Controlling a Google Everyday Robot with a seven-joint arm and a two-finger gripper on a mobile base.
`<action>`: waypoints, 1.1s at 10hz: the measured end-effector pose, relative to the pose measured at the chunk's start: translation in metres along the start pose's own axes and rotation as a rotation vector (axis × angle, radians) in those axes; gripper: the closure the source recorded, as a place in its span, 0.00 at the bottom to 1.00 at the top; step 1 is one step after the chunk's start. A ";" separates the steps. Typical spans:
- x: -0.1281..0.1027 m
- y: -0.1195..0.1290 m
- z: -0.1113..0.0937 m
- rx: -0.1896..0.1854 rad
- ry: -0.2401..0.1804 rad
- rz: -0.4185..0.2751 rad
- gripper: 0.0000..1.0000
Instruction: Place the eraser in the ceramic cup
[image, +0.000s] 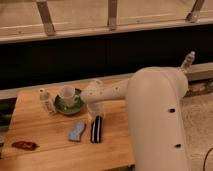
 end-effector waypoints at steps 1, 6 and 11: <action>-0.001 -0.005 -0.006 0.007 -0.020 -0.004 1.00; -0.024 -0.008 -0.093 0.001 -0.206 -0.034 1.00; -0.060 -0.031 -0.191 -0.016 -0.462 -0.066 1.00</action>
